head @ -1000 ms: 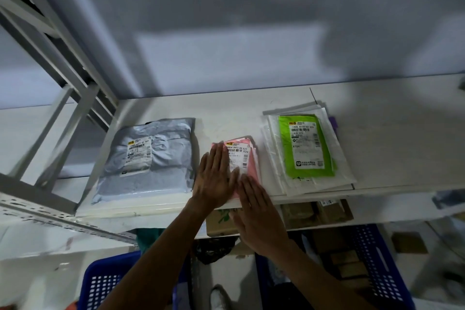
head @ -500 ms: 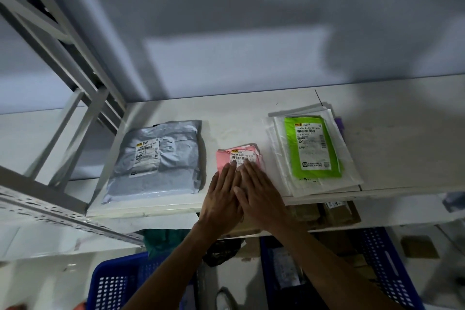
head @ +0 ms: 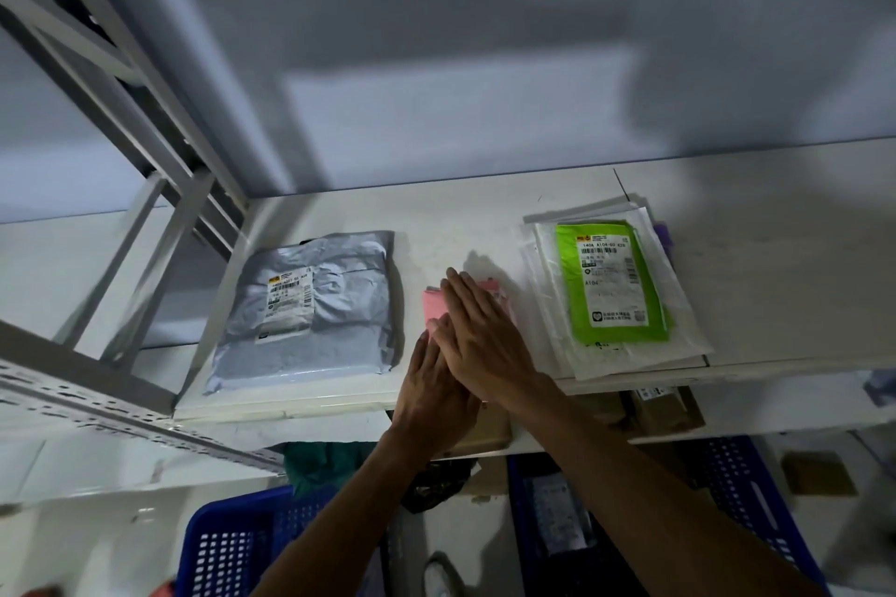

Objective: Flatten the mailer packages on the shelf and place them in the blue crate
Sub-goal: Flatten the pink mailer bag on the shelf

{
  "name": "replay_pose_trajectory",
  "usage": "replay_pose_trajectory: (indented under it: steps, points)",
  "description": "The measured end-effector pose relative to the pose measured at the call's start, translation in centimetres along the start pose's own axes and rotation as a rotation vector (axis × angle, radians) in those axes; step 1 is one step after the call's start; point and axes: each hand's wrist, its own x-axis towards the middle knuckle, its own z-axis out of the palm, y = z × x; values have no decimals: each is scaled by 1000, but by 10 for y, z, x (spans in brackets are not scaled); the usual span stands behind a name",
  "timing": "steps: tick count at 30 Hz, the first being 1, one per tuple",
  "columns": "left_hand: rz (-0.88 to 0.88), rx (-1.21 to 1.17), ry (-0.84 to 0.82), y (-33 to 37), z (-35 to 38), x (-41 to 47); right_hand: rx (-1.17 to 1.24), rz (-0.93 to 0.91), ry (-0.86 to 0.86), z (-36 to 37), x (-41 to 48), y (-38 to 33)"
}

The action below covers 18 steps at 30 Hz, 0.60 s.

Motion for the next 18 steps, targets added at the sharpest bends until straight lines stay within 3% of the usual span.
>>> replay_pose_trajectory:
  steps: [7,11,18]
  points:
    - [-40,42,14,4,-2,-1,32,53,-103,18,-3,18]
    - [-205,66,-70,-3,0,-3,-74,19,-14,18,-14,31]
    - [-209,12,-33,-10,-12,-2,-167,27,74,21,-49,44]
